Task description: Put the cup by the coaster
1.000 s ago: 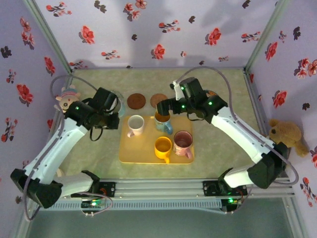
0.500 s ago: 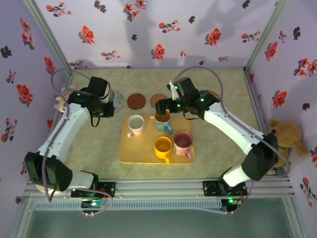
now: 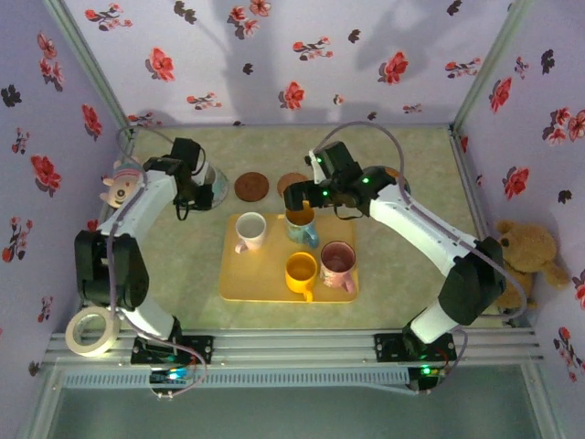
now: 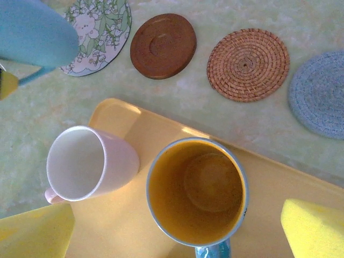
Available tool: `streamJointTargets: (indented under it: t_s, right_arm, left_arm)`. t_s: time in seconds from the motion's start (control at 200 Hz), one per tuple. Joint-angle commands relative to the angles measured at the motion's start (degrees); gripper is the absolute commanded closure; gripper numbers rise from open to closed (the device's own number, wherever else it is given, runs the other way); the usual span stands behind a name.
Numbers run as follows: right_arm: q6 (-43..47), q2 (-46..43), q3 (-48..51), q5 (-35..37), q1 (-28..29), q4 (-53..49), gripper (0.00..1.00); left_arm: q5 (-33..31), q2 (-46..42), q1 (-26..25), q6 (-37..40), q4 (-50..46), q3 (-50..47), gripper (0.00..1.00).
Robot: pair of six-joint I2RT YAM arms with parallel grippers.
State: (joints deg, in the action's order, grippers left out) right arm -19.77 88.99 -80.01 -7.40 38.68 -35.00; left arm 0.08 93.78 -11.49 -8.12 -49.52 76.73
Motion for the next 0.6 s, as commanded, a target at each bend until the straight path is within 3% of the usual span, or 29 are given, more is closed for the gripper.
streamJointTargets:
  t_s: [0.0,0.215,0.595]
  right_arm:
    - [-0.9,-0.1,-1.7,1.1,0.4,-2.0,0.0]
    - [-0.9,-0.3,-1.3,1.2,0.4,-2.6,0.0]
    - [-1.3,-0.3,-0.6,1.6,0.4,-2.6,0.0]
  left_arm:
    - [-0.5,2.5,1.0,2.7,4.8,2.2,1.0]
    - [-3.7,6.7,2.0,4.0,7.4,3.2,1.0]
    - [-3.9,9.4,3.6,3.6,10.3,4.6,1.0]
